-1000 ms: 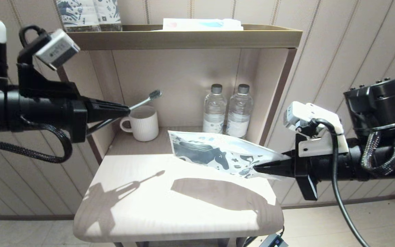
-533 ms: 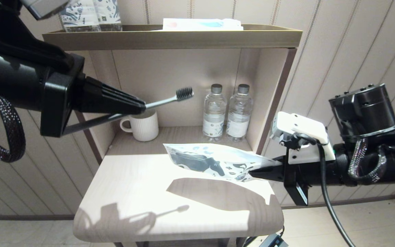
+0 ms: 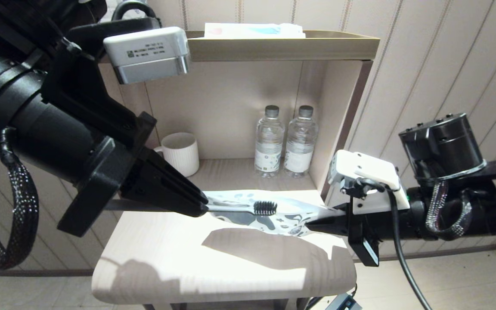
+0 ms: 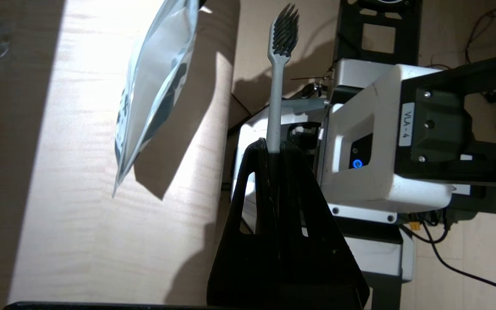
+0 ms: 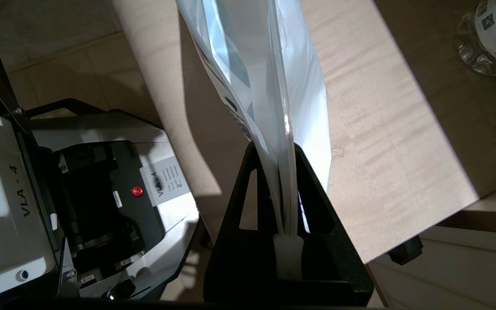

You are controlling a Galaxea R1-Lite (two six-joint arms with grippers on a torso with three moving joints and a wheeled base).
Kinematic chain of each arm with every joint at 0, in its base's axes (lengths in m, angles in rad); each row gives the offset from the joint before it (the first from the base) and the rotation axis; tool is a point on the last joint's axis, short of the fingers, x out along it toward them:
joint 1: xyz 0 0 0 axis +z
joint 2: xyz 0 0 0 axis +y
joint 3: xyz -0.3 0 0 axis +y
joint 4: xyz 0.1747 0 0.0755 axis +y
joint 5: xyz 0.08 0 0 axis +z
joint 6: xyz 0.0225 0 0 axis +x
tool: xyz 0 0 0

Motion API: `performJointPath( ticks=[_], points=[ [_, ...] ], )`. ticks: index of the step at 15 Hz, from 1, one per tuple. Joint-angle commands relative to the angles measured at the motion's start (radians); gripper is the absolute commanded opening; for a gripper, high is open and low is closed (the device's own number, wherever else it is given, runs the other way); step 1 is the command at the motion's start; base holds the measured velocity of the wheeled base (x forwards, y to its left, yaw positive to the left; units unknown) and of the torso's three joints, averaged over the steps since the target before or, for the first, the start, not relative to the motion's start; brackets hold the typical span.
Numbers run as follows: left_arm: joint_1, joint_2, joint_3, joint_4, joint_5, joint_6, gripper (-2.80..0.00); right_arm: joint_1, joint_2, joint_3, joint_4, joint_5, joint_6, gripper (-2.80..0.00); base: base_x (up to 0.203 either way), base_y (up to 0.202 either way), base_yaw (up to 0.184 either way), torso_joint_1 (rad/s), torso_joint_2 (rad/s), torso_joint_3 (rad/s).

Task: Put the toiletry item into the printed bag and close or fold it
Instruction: Place the toothbrush in the storage bag

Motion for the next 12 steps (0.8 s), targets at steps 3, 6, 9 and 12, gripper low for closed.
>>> performJointPath(
  ticks=[3, 6, 9, 12],
  points=[
    [-0.074, 0.054, -0.007, 0.013, 0.049, 0.005, -2.8, 0.037, 0.012, 0.012, -0.005, 0.003, -0.002, -2.8, 0.0, 0.0, 0.0, 0.0, 0.0, 0.0],
    [-0.076, 0.087, -0.008, -0.01, 0.073, 0.006, -2.8, 0.05, 0.007, 0.017, -0.005, 0.003, -0.001, -2.8, 0.0, 0.0, 0.0, 0.0, 0.0, 0.0],
    [-0.076, 0.113, -0.002, -0.019, 0.062, 0.005, -2.8, 0.059, 0.002, 0.027, -0.011, 0.003, -0.001, -2.8, 0.0, 0.0, 0.0, 0.0, 0.0, 0.0],
    [-0.076, 0.152, -0.008, -0.044, 0.066, 0.005, -2.8, 0.059, 0.0, 0.031, -0.012, 0.004, -0.002, -2.8, 0.0, 0.0, 0.0, 0.0, 0.0, 0.0]
  ],
)
